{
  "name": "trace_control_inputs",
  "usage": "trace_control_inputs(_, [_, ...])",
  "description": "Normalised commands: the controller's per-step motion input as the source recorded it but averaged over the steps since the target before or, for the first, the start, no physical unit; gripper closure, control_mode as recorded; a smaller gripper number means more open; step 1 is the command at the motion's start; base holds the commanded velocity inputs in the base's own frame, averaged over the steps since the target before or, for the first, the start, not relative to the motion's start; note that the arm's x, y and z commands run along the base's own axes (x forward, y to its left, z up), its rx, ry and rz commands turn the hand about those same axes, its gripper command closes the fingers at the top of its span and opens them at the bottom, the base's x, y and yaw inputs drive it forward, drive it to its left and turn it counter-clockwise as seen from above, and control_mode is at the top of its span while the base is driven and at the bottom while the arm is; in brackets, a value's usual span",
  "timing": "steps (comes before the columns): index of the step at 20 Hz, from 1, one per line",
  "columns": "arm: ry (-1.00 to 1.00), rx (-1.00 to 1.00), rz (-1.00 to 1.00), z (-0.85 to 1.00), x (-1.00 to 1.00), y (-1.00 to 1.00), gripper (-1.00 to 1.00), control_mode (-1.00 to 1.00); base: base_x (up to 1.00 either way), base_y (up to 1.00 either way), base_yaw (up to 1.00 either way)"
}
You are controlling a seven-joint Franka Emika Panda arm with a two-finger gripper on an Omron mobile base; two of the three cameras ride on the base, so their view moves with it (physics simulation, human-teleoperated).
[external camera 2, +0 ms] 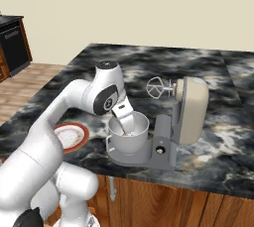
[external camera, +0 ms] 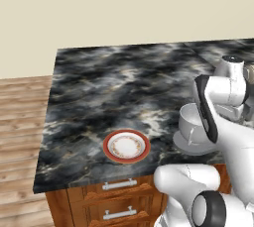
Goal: Add butter and sugar cubes to the stand mixer bowl and then turn on the stand mixer to begin making frosting.
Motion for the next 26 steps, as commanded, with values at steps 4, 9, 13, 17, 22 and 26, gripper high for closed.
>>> trace_control_inputs(4, [-0.04,0.02,0.04,-0.16,-0.42,-0.19,-1.00,-1.00,0.00,0.00,0.00])
trace_control_inputs(9, [-0.29,0.02,0.04,-0.05,-1.00,-0.39,-1.00,-1.00,0.00,0.00,0.00])
trace_control_inputs(13, [-0.27,0.02,0.11,0.07,-0.89,-0.38,-1.00,-1.00,0.00,0.00,0.00])
trace_control_inputs(17, [-0.27,0.01,0.11,0.18,-0.64,-0.53,-1.00,-1.00,0.00,0.00,0.00])
trace_control_inputs(22, [-0.28,0.00,0.07,0.17,-0.38,-0.65,-1.00,-1.00,0.00,0.00,0.00])
trace_control_inputs(26, [-0.12,0.01,0.03,-0.02,-0.08,-0.58,-1.00,-1.00,0.00,0.00,0.00])
